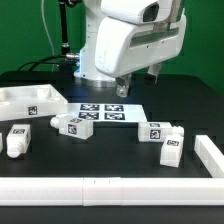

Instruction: Assemble one leg

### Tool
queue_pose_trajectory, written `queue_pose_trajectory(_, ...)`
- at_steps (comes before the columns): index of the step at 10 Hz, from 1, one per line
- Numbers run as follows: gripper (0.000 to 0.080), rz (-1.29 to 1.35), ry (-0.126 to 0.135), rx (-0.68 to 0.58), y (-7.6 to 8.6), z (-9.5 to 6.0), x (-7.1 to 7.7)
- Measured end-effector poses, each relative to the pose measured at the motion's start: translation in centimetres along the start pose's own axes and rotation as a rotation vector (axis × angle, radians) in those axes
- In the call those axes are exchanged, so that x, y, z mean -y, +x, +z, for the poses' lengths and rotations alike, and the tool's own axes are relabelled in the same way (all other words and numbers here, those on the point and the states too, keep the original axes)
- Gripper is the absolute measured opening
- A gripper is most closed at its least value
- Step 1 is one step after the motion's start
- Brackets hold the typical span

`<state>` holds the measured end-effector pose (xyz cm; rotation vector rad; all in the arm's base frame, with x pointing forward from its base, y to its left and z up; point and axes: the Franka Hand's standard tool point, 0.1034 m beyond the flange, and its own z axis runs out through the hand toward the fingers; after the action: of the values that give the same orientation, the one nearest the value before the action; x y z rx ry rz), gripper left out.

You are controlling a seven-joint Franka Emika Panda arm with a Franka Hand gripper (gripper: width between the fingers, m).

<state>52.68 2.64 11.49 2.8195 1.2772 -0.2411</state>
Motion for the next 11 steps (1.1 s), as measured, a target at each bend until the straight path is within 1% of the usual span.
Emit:
queue_pose_trajectory(3,0.065,0.0,0.001,0.016,-0.2,0.0,0.1)
queue_pose_trajectory(4,0.065,-0.003,-0.013,-0.007,0.2,0.1,0.1)
queue_pose_trajectory(5,0.065,-0.002,-0.038,-0.05,0.7,0.5,0.6)
queue_pose_trajectory(6,0.065,0.03,-0.05,-0.078,1.4,1.0,1.4)
queue_pose_trajectory(7,0.065,0.117,-0.023,-0.093,2.2,1.5,1.9)
queue_pose_trajectory(8,0.065,0.181,-0.01,-0.129,3.7,1.9,1.5)
queue_pose_trajectory(9,0.065,0.233,-0.008,-0.182,5.5,2.6,0.7)
queue_pose_trajectory(10,0.065,0.26,-0.026,-0.233,6.7,2.7,-0.4)
queue_pose_trajectory(11,0.065,0.27,-0.031,-0.246,6.8,2.5,-0.8)
